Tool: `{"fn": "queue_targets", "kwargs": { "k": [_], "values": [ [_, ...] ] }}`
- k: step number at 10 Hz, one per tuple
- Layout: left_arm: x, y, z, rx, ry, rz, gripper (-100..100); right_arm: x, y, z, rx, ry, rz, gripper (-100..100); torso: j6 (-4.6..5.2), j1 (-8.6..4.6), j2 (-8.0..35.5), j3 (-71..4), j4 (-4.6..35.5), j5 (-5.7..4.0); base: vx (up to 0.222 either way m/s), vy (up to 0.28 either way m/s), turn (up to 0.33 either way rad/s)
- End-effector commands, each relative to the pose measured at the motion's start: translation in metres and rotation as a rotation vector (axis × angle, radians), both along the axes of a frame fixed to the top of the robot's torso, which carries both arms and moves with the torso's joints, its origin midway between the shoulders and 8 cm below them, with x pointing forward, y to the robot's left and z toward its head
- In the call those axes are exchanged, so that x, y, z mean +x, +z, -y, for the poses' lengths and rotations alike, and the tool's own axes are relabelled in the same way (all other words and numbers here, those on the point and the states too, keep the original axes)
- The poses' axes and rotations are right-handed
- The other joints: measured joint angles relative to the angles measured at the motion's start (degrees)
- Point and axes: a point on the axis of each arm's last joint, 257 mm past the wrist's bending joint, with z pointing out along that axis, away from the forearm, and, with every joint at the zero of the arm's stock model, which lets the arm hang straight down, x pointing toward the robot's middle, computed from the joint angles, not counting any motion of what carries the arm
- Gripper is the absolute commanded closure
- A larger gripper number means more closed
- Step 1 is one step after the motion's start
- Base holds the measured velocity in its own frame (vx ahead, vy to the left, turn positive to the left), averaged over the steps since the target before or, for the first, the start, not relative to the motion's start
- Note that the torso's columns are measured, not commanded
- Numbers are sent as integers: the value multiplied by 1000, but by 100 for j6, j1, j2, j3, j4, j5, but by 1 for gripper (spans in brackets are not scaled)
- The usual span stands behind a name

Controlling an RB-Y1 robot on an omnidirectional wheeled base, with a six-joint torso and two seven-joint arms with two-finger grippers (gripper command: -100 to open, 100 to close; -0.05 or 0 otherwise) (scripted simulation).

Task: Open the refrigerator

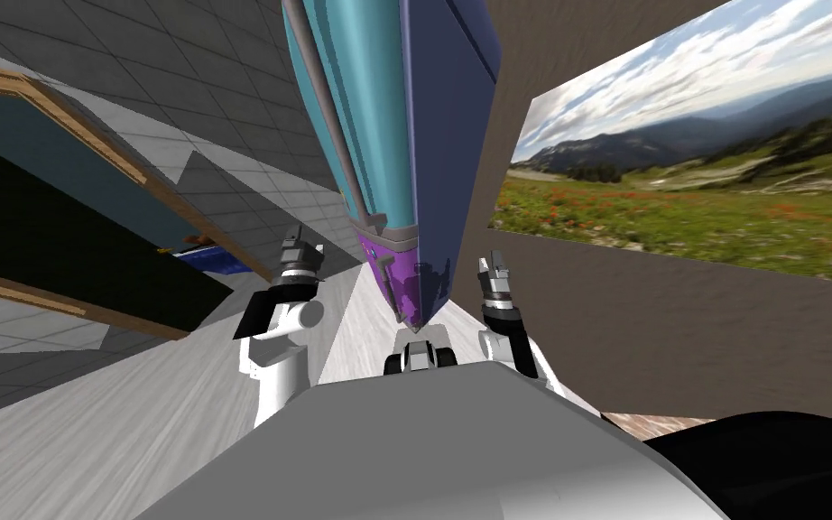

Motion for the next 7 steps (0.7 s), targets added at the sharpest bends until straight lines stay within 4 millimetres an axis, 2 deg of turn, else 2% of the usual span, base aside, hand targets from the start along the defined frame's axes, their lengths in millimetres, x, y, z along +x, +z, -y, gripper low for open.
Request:
{"fn": "queue_targets", "kwargs": {
  "k": [1, 2, 7],
  "values": [
    [10, 0, -4, -17, -1, -34, -100, 0, 0, 0, 0, 0, 0, 0, 1, 8, 5, 3, 1, 2, 55, -152, 139],
    [14, 4, -7, -28, -1, -41, -100, 0, 0, 0, 0, 0, 0, 0, -1, 0, 4, 2, 1, 0, 65, -189, 276],
    [31, 2, -12, -70, -15, -105, -100, 0, 0, 0, 0, 0, 0, 0, 3, 3, 2, 1, 0, -1, 43, -174, 140]
  ]
}}
